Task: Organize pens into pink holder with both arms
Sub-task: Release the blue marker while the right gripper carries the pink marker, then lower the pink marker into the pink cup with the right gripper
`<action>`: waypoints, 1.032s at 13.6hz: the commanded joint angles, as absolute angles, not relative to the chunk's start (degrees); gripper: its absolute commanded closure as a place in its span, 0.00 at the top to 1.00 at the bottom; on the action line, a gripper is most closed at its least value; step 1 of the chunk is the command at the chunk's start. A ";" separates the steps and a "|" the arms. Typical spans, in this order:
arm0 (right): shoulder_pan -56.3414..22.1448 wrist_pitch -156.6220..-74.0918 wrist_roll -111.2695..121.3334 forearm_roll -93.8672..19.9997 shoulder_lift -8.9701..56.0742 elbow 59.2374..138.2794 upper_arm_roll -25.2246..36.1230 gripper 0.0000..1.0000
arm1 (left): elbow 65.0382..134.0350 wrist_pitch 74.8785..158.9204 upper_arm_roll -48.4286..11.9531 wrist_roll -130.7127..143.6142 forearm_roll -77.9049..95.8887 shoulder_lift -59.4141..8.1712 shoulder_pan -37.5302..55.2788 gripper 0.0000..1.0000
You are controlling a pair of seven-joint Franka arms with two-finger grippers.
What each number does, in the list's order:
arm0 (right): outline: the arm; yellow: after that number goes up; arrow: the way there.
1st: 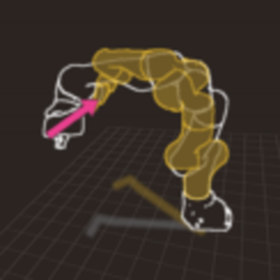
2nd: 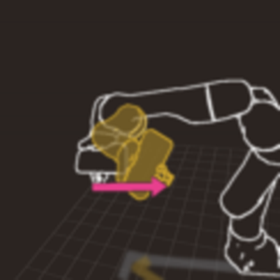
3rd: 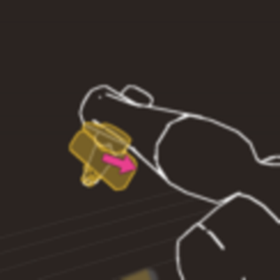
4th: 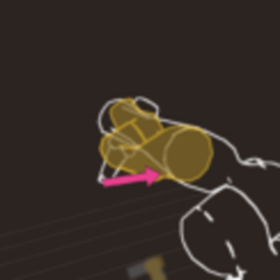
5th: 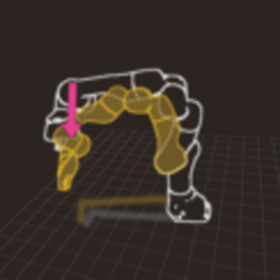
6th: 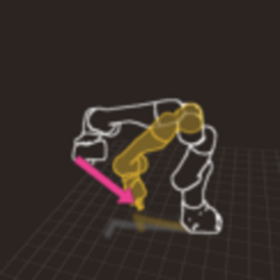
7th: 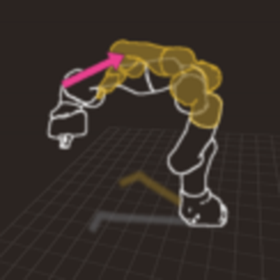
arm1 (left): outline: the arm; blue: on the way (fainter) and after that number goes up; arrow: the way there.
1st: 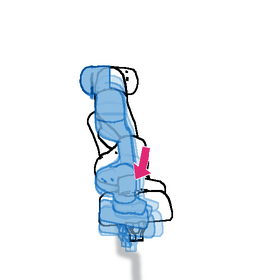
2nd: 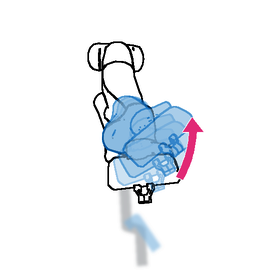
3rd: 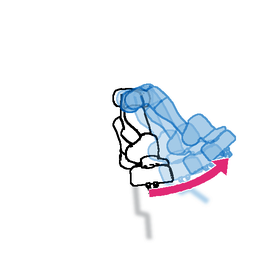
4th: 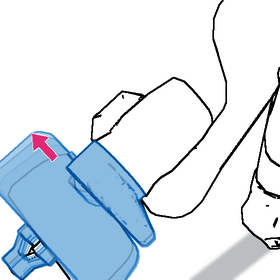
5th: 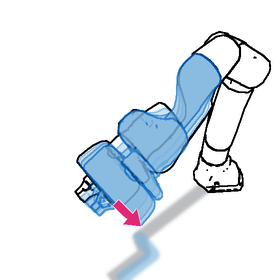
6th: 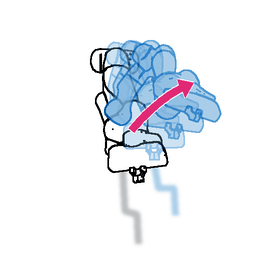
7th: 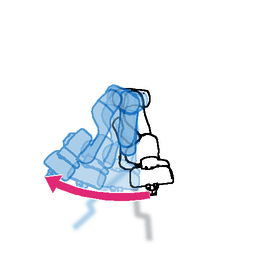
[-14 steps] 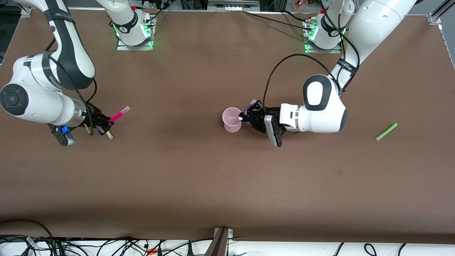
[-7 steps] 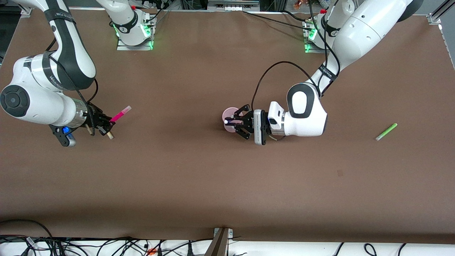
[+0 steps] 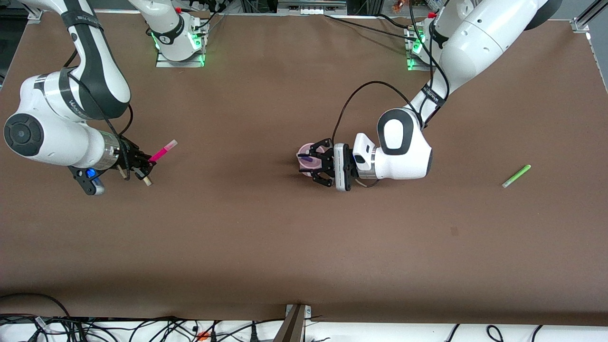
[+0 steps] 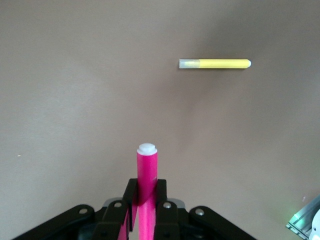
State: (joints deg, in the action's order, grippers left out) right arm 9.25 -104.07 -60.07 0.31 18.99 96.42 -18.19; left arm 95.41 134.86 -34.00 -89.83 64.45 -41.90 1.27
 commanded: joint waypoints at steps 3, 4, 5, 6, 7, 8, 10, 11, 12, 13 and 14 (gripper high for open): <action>7.48 -100.72 -63.79 0.35 19.34 93.17 -18.37 0.00 | 98.78 132.55 -34.10 -87.30 65.48 -36.31 -3.33 1.00; 5.90 -100.81 -66.07 0.44 19.51 92.64 -18.37 0.00 | 99.31 129.75 -33.67 -85.10 65.30 -35.52 -4.56 1.00; 4.32 -100.90 -68.70 0.53 19.69 91.94 -18.28 0.00 | 99.40 127.46 -33.49 -82.82 63.21 -35.25 -6.05 1.00; 2.57 -101.07 -71.17 0.79 19.77 90.89 -18.37 0.00 | 99.23 125.01 -33.49 -79.57 58.41 -35.16 -8.67 1.00; 0.29 -101.16 -74.32 1.84 19.95 89.83 -18.28 0.00 | 98.88 121.50 -33.49 -75.36 52.88 -34.98 -11.22 1.00; -1.91 -101.34 -77.84 3.24 20.65 88.00 -18.28 0.00 | 98.88 117.72 -33.49 -71.15 47.08 -33.94 -14.12 1.00; -6.74 -101.34 -80.06 8.05 22.93 84.31 -18.28 0.00 | 98.79 111.57 -33.40 -61.66 37.14 -32.18 -17.48 1.00; -10.60 -100.82 -80.76 13.92 24.16 82.29 -18.28 0.00 | 98.79 108.23 -33.31 -55.52 31.43 -31.04 -18.53 1.00; -14.03 -100.90 -83.21 18.24 25.04 81.74 -18.19 0.00 | 98.70 105.58 -33.14 -49.80 25.37 -30.50 -19.85 1.00; -16.67 -101.51 -86.54 19.76 25.92 81.39 -18.19 0.00 | 98.61 103.47 -33.13 -44.09 18.79 -30.06 -20.82 1.00; -19.40 -101.69 -89.53 20.99 27.15 79.82 -18.11 0.00 | 98.35 102.32 -33.13 -39.16 13.07 -29.80 -21.18 1.00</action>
